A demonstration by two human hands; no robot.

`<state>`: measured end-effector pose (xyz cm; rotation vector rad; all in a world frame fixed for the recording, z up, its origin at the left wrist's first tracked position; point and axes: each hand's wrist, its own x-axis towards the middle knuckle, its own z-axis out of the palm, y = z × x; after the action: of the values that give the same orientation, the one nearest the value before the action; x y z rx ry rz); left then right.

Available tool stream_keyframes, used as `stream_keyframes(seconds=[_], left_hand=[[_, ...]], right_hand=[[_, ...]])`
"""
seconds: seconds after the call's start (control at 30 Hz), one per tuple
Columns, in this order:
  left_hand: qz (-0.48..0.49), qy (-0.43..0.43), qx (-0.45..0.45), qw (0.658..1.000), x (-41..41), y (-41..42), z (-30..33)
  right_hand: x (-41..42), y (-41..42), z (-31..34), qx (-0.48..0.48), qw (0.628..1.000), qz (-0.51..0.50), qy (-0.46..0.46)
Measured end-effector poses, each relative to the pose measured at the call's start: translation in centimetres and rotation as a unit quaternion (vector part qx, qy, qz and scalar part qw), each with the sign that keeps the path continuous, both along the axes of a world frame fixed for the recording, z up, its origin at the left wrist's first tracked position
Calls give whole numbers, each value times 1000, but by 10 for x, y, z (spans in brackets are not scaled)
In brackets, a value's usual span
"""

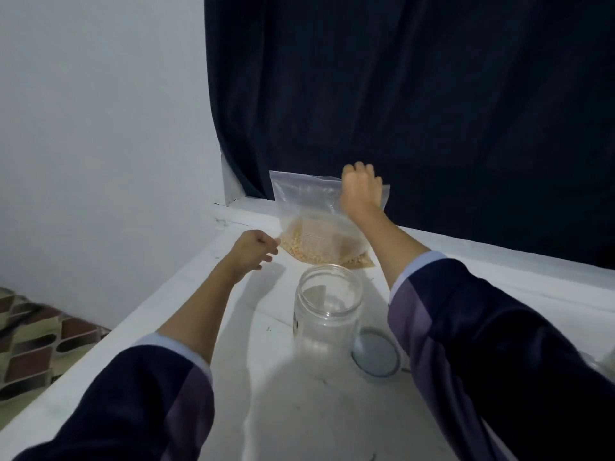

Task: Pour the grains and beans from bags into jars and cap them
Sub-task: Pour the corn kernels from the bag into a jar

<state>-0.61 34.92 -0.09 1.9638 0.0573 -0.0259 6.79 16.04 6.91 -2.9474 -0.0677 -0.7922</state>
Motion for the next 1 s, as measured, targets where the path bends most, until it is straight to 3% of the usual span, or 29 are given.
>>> stream_keyframes(seconds=[0.2,0.37,0.73,1.0], left_hand=[[6,-47,-140,989,42,-34,13],[49,-46,-208,976,67,-60,7],[112,-128,-279,945,69,-55,51],[196,-206,-235,930,29,-14,79]], right_hand=[[54,23,2,-32,995,14,95],[69,27,-1,-32,993,-12,113],[46,53,44,147,988,54,18],[-14,103,81,317,936,154,23]])
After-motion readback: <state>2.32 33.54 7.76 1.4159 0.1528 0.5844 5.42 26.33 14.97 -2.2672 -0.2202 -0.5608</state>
